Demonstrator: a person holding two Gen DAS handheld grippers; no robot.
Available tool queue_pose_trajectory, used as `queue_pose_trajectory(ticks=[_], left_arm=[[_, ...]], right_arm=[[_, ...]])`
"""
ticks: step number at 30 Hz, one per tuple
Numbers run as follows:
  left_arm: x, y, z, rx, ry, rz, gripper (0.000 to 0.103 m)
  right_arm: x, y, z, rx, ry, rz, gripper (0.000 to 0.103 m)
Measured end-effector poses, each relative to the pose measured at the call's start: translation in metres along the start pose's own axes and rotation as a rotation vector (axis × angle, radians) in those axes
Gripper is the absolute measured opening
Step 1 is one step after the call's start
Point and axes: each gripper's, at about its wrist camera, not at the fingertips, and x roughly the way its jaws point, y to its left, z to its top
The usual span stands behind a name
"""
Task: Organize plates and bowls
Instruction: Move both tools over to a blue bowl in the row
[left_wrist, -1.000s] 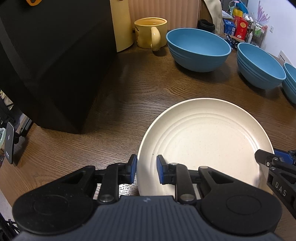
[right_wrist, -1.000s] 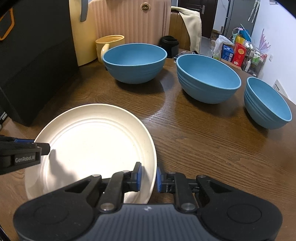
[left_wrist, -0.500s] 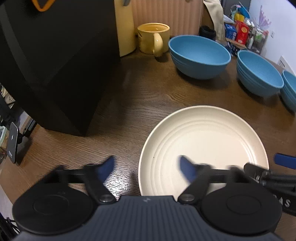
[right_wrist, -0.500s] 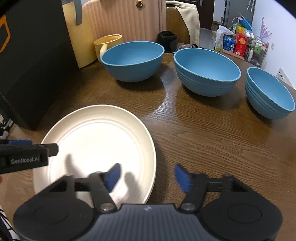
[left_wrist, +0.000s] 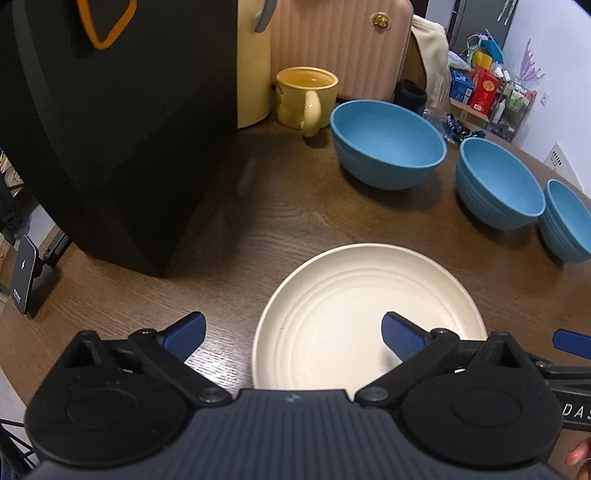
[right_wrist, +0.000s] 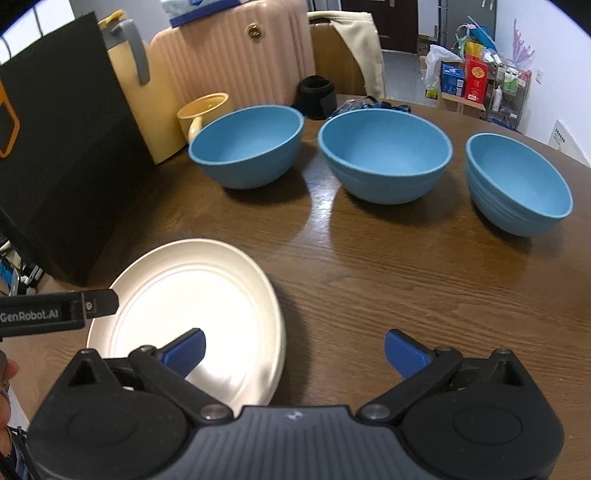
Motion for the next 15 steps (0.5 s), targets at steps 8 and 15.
queue_pose_trajectory(ticks=[8, 15], left_arm=[[-0.014, -0.031, 0.013, 0.033, -0.023, -0.035, 0.103], [-0.026, -0.069, 0.031, 0.07, -0.047, -0.073, 0.103]], right_arm=[[-0.016, -0.035, 0.01, 0.025, -0.015, -0.025, 0.103], [-0.036, -0.079, 0.027, 0.075, -0.036, -0.054, 0.103]])
